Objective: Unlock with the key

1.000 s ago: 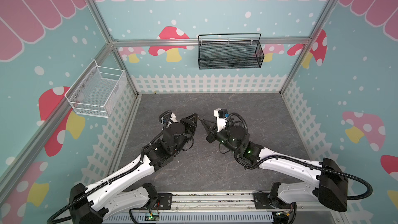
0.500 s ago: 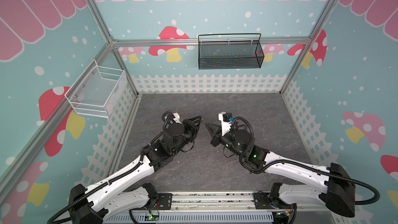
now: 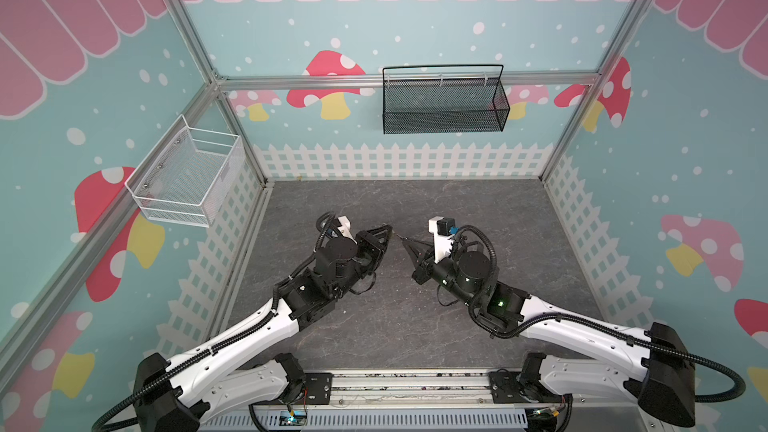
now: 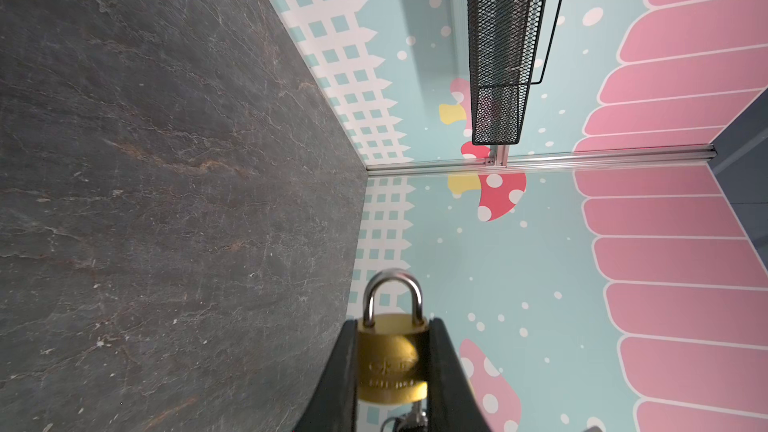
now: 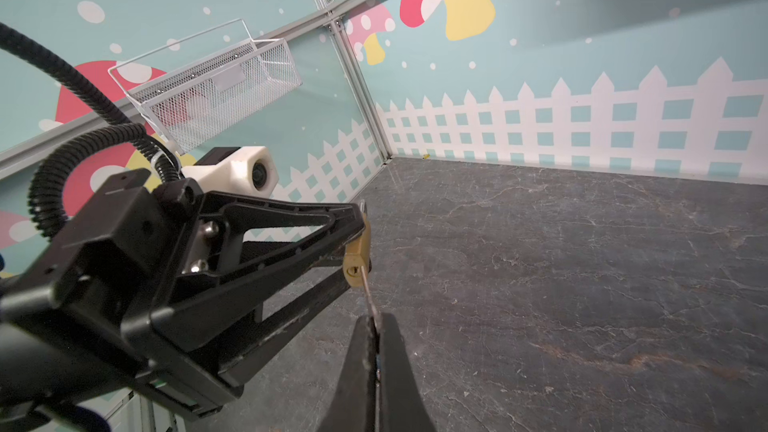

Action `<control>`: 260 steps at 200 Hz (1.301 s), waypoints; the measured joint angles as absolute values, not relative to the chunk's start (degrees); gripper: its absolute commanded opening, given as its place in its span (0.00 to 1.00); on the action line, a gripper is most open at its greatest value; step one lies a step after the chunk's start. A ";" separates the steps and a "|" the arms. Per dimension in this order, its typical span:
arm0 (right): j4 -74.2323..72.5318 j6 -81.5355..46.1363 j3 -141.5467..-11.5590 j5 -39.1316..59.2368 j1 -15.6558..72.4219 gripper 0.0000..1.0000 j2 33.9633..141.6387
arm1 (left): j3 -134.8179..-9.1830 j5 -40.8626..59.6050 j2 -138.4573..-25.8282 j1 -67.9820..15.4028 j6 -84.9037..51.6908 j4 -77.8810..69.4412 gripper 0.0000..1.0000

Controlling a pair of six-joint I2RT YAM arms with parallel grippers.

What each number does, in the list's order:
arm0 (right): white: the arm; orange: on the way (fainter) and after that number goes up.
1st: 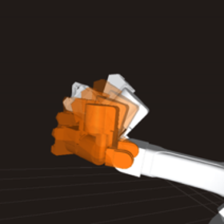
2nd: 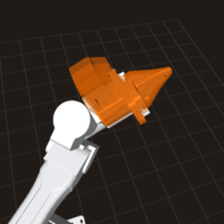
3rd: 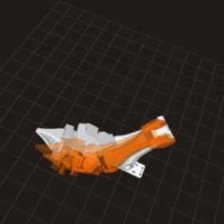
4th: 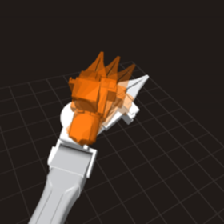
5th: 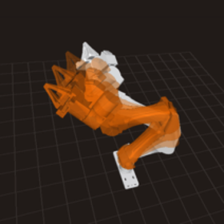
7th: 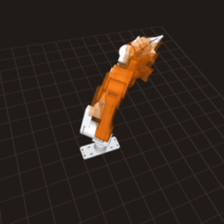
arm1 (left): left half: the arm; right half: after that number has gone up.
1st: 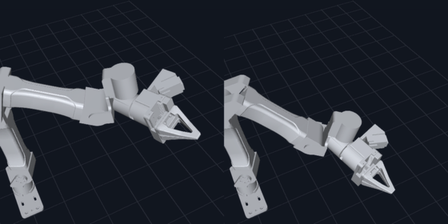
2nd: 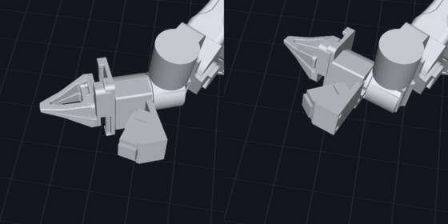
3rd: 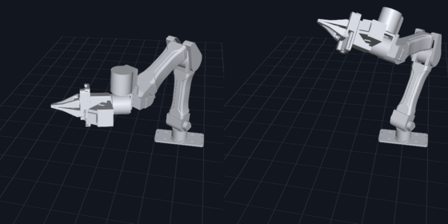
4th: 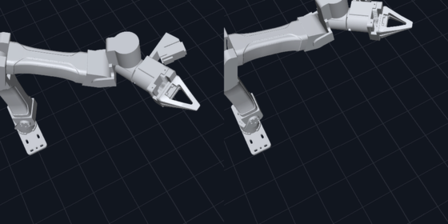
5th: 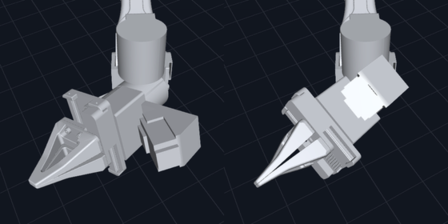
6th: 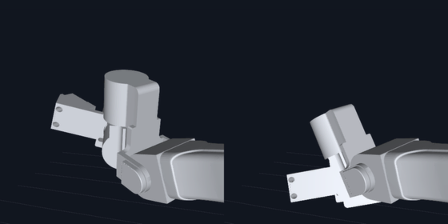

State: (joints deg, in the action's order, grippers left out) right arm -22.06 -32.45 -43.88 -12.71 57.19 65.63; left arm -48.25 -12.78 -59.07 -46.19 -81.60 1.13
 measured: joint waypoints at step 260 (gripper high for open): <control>-22.04 -32.60 -44.40 -12.80 57.43 0.00 65.19 | -47.88 -12.60 -59.02 -46.19 -81.82 0.19 0.00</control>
State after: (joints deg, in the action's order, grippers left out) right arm -22.04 -32.60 -44.40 -12.80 57.43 65.19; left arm -47.88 -12.60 -59.02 -46.19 -81.82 0.19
